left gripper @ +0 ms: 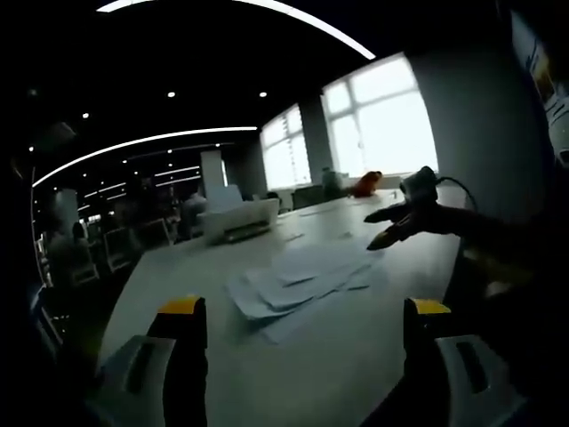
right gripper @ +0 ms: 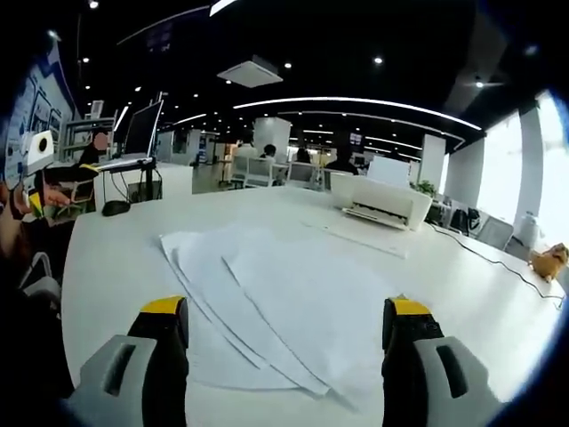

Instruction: Organize the stack of printing papers by aligning and flattening the scattered papers on the table

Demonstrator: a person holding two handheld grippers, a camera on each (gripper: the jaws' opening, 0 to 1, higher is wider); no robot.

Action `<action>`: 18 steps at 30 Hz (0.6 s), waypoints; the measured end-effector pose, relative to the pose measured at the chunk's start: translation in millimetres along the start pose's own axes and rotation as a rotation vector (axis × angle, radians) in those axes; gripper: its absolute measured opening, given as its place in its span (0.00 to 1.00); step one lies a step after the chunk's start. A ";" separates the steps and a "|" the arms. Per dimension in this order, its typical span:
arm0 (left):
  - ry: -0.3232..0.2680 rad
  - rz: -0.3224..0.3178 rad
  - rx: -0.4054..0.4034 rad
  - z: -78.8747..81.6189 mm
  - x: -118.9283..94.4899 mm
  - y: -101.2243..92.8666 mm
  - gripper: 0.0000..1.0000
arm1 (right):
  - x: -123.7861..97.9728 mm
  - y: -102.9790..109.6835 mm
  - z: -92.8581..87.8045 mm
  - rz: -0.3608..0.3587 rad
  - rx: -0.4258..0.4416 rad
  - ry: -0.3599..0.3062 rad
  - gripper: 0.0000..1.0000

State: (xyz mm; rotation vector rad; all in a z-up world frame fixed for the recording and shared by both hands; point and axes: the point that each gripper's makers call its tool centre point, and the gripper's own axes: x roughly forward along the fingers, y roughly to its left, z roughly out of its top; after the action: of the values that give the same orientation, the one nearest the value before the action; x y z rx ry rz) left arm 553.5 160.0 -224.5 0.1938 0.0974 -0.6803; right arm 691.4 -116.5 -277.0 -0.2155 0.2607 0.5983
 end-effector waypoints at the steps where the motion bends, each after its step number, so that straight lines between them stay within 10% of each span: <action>1: 0.001 0.002 0.001 -0.2 -0.2 0.4 0.94 | 0.6 -0.1 0.9 0.000 0.000 -0.002 0.85; 18: 0.005 0.006 0.011 -2.0 -2.0 3.0 0.94 | 15.6 -1.6 0.5 0.004 -0.006 0.011 0.85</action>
State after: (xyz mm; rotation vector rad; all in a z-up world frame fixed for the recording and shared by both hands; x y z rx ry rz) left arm 553.7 163.9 -225.7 0.2065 0.0979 -0.6748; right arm 704.8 -109.5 -281.0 -0.2242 0.2702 0.6024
